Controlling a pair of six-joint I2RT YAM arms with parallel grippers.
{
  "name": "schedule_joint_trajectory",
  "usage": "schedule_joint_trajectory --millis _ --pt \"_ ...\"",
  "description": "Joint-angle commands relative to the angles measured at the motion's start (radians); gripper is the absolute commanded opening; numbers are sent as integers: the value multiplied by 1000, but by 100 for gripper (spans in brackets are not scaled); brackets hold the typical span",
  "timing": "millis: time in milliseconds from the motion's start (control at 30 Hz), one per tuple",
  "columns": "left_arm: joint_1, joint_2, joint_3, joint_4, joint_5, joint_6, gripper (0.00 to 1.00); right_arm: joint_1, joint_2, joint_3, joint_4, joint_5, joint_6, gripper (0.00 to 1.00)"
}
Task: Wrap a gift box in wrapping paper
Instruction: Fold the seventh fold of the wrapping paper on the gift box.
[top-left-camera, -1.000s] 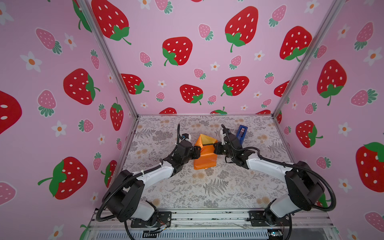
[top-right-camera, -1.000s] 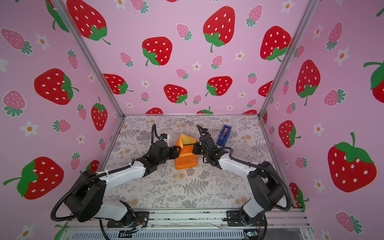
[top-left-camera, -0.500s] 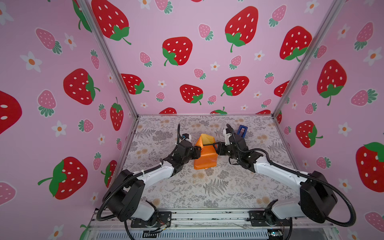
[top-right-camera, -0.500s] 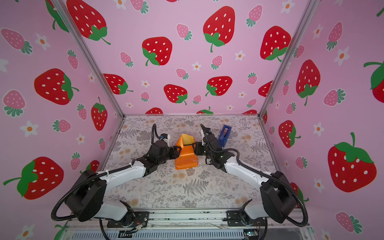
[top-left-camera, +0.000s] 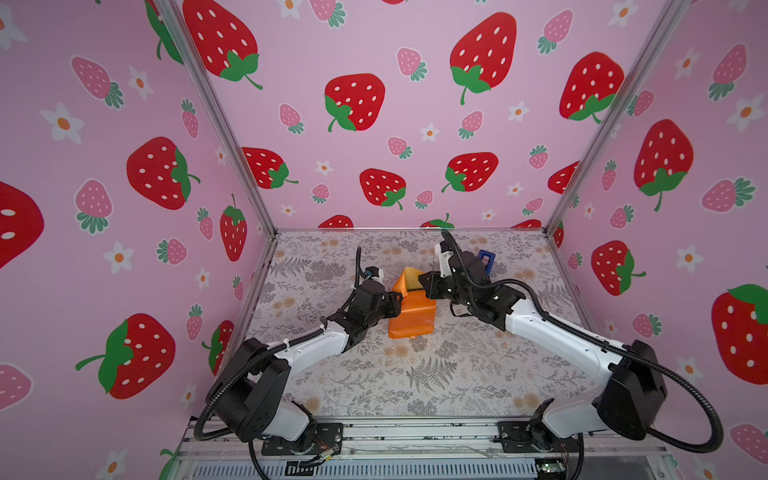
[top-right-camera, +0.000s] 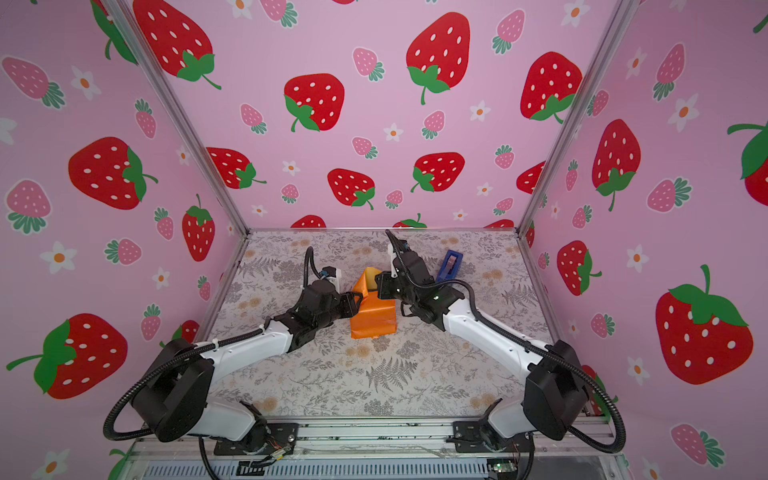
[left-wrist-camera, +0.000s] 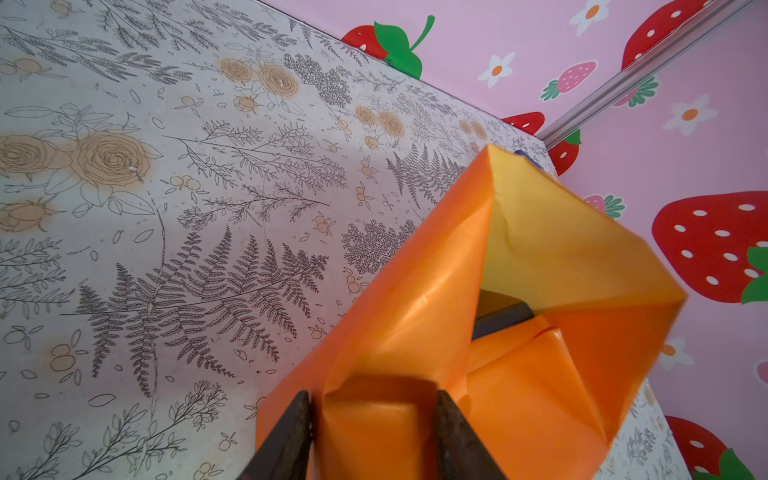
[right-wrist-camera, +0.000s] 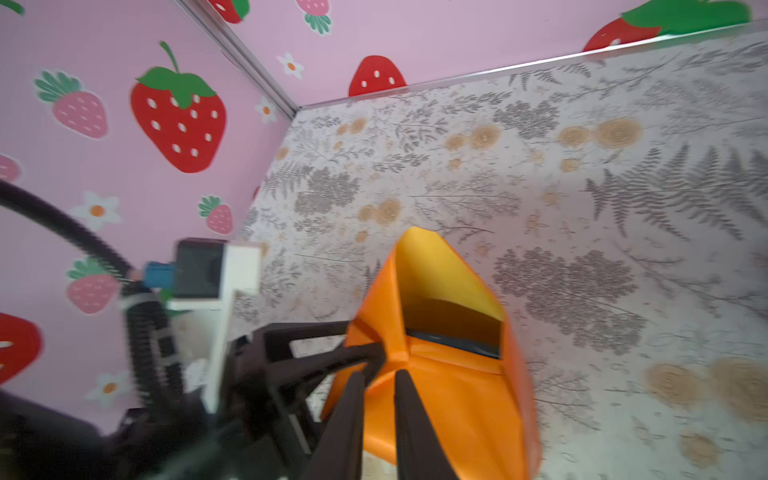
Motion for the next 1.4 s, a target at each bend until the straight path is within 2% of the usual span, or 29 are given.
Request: schedule_joint_trajectory --millis 0,233,400,633,1000,1200,1367 --pt "-13 52 -25 -185 33 7 47 14 96 84 -93 -73 -16 10" --pt "-13 49 -28 -185 33 3 47 15 274 196 -93 -223 -17 7" --pt "-14 45 -32 -184 32 0 47 14 374 256 -105 -230 2 2" --pt "-14 43 -31 -189 29 1 47 15 463 325 -228 -141 -41 0" --pt "-14 43 -30 -198 24 -2 47 11 451 313 -422 102 -106 0" --pt "-14 42 -30 -205 26 -1 47 10 435 374 -494 219 -131 0" --pt "-14 44 -30 -208 23 -1 47 6 352 406 -467 161 -147 0"
